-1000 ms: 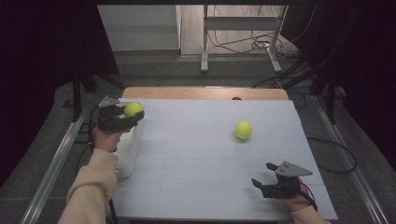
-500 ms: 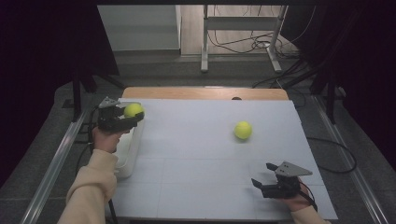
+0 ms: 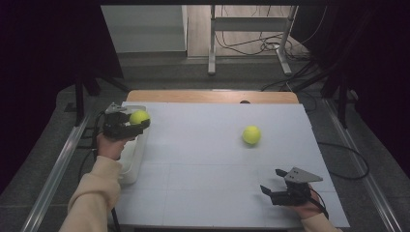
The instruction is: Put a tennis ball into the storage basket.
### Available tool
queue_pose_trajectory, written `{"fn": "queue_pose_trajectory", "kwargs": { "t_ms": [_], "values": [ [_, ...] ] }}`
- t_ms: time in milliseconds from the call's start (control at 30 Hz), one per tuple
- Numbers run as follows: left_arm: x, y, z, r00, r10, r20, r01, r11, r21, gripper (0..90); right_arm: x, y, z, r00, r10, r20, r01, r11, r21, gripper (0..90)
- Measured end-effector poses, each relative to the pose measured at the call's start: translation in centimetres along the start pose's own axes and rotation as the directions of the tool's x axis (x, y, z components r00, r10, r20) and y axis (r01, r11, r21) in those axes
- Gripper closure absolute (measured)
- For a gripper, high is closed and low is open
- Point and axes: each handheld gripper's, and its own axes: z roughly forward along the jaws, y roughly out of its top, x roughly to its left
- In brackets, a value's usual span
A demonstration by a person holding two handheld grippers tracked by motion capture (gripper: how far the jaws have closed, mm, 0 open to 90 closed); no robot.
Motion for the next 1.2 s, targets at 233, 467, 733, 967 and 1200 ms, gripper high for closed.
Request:
{"fn": "queue_pose_trajectory", "kwargs": {
  "t_ms": [233,467,733,967,1200],
  "values": [
    [0.1,-0.2,0.1,1.0000,-0.002,0.000,0.002,0.9999,0.012,26.1,0.0,0.0,0.0,1.0000,0.000,0.002,0.000,1.000,0.003,14.1],
    [0.1,-0.4,0.3,1.0000,0.003,0.002,-0.003,0.9998,0.022,26.2,0.0,0.0,0.0,1.0000,0.001,0.004,-0.001,1.000,0.001,14.1],
    [0.5,-0.5,-0.1,0.9999,-0.002,-0.015,0.003,0.9997,0.023,26.3,0.0,0.0,0.0,1.0000,0.001,0.006,-0.001,1.000,-0.002,14.1],
    [1.2,-0.4,-0.3,0.9989,-0.016,-0.044,0.017,0.9996,0.023,26.4,0.0,0.0,0.0,1.0000,0.001,0.005,-0.001,1.000,0.000,14.1],
    [1.7,0.0,0.0,0.9978,-0.009,-0.066,0.011,0.9992,0.037,26.4,0.0,0.0,0.0,1.0000,0.002,0.007,-0.002,1.000,-0.003,14.1]
  ]
}}
